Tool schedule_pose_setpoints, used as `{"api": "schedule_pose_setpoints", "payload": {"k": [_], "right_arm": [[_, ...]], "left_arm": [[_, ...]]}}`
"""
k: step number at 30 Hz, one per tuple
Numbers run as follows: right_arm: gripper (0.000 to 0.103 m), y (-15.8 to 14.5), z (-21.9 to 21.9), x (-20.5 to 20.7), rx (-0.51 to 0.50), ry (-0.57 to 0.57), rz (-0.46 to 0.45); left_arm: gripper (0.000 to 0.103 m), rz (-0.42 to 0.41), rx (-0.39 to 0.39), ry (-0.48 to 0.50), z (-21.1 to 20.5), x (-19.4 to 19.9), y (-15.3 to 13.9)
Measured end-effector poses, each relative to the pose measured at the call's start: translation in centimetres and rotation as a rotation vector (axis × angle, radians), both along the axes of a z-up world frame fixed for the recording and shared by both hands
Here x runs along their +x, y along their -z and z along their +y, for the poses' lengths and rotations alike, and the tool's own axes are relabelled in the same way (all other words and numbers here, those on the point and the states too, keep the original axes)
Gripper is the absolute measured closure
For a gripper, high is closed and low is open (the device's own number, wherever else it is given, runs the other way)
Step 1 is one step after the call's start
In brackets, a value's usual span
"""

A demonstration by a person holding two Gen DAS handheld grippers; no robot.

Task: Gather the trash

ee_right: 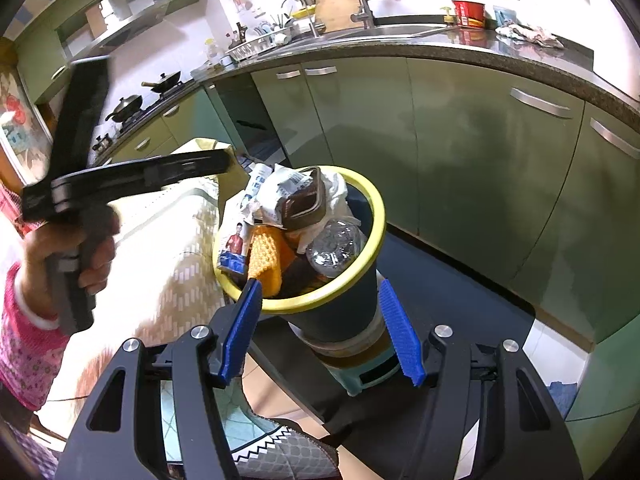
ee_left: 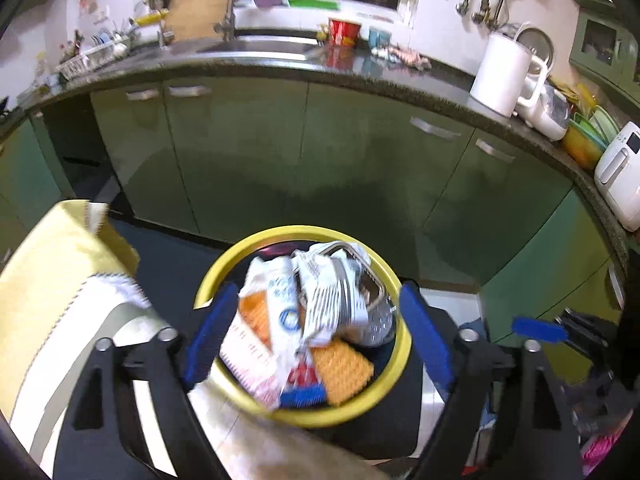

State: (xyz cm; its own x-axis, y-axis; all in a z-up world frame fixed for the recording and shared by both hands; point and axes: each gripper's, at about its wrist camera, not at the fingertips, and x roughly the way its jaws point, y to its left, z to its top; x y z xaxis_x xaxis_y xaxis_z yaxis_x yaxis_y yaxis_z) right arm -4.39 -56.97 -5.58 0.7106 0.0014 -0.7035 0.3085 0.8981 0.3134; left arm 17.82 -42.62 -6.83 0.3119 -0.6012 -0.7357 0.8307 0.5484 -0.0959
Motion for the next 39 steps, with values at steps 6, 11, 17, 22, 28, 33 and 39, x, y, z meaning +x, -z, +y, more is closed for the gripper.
{"api": "schedule_pose_setpoints", "payload": {"k": [6, 11, 17, 22, 28, 33, 39], "right_arm": [[0.039, -0.4, 1.5, 0.5, -0.003, -0.049, -0.012], [0.038, -1.2, 3.8, 1.0, -0.018, -0.112, -0.031], [0.020, -3.3, 7.4, 1.2, -0.062, -0.181, -0.069], [0.008, -5.4, 10.5, 0.6, -0.118, -0.219, -0.113], [0.005, -7.6, 13.4, -1.1, -0.205, -0.244, -0.160], [0.005, -8.7, 15.4, -2.9, -0.254, -0.261, -0.197], [0.005, -9.4, 16.7, -3.8, -0.260, -0.287, -0.226]], "left_arm": [[0.008, -0.100, -0.032, -0.125, 9.1, -4.1, -2.7], [0.007, -0.145, -0.041, -0.284, 18.0, -7.0, -4.1], [0.007, -0.269, -0.045, -0.536, 28.7, -11.0, -5.0], [0.007, -0.250, -0.089, -0.726, 36.3, -13.9, -5.2], [0.007, -0.237, -0.124, -0.850, 41.6, -17.6, -5.5], [0.007, -0.251, -0.147, -0.879, 43.1, -19.6, -6.2], [0.007, -0.286, -0.146, -0.896, 43.4, -20.8, -6.9]]}}
